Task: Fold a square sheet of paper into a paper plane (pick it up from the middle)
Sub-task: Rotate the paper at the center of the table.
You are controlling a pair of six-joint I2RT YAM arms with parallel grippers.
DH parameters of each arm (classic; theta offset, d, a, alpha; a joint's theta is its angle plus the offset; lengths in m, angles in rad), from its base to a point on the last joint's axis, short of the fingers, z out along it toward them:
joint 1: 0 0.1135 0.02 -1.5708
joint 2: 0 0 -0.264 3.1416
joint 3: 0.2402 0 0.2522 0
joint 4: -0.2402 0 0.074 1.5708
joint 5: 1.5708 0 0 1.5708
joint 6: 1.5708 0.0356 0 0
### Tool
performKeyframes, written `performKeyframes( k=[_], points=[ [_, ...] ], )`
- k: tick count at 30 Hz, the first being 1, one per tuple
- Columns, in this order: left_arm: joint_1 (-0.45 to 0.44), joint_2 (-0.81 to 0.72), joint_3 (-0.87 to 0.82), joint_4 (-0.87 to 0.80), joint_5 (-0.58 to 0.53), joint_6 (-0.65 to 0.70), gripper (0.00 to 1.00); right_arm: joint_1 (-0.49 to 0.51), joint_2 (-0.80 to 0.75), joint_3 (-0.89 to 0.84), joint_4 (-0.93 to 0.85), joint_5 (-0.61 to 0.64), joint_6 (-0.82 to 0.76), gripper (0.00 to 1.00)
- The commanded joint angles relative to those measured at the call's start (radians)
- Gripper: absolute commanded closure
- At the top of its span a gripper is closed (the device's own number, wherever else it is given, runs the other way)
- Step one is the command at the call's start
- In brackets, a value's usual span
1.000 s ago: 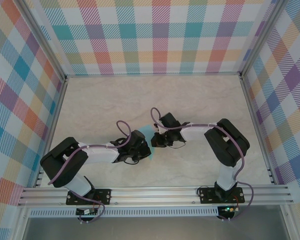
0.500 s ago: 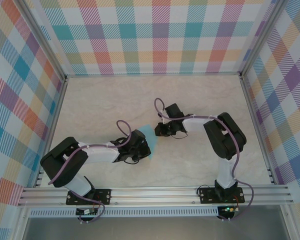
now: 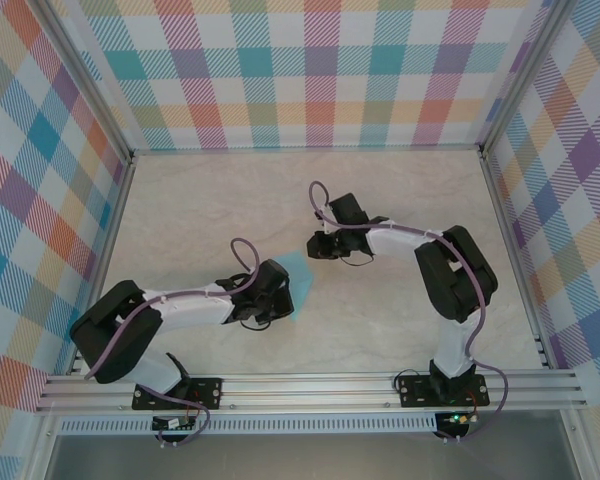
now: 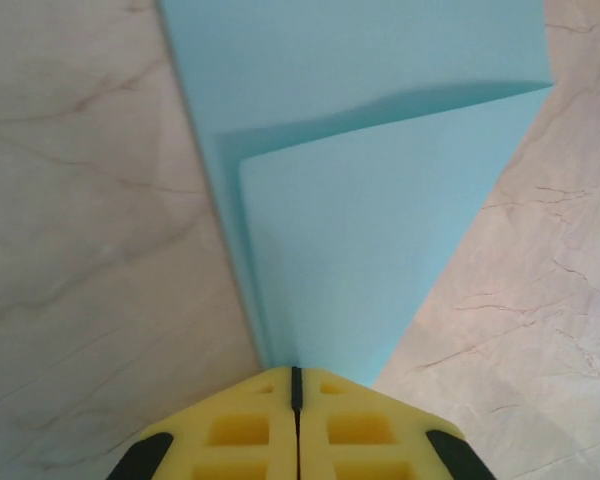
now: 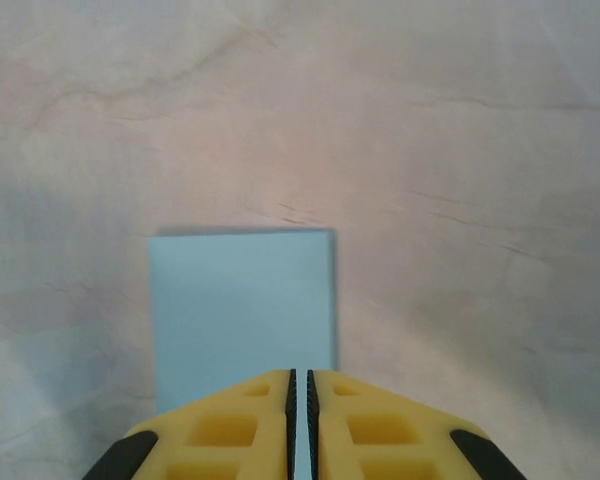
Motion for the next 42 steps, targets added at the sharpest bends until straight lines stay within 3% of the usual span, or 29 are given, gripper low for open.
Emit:
performKeyframes(
  k=[1,6,12,23,27,35,42],
  points=[
    [-0.012,-0.08,0.002,-0.122,-0.073,0.014,0.86,0.04,0.067,0.077,-0.056,-0.033,0.006,0.86],
    [-0.005,-0.162,-0.002,-0.241,-0.17,-0.029,0.72,0.083,0.177,0.212,-0.164,0.012,0.013,0.85],
    [0.0,-0.206,-0.006,-0.272,-0.19,-0.039,0.6,0.087,0.235,0.285,-0.272,0.149,0.063,0.83],
    [0.0,-0.2,-0.006,-0.128,-0.119,0.03,0.51,0.081,0.077,0.117,-0.393,0.443,0.279,0.77],
    [-0.001,-0.167,0.004,-0.065,-0.09,0.052,0.49,0.081,-0.017,0.039,-0.337,0.402,0.311,0.68],
    [-0.003,-0.048,0.094,-0.039,-0.12,0.154,0.48,0.048,-0.284,-0.175,-0.164,0.317,0.322,0.36],
    [-0.003,0.056,0.169,-0.082,-0.218,0.209,0.51,0.023,-0.416,-0.351,-0.059,0.185,0.303,0.27]
  ],
)
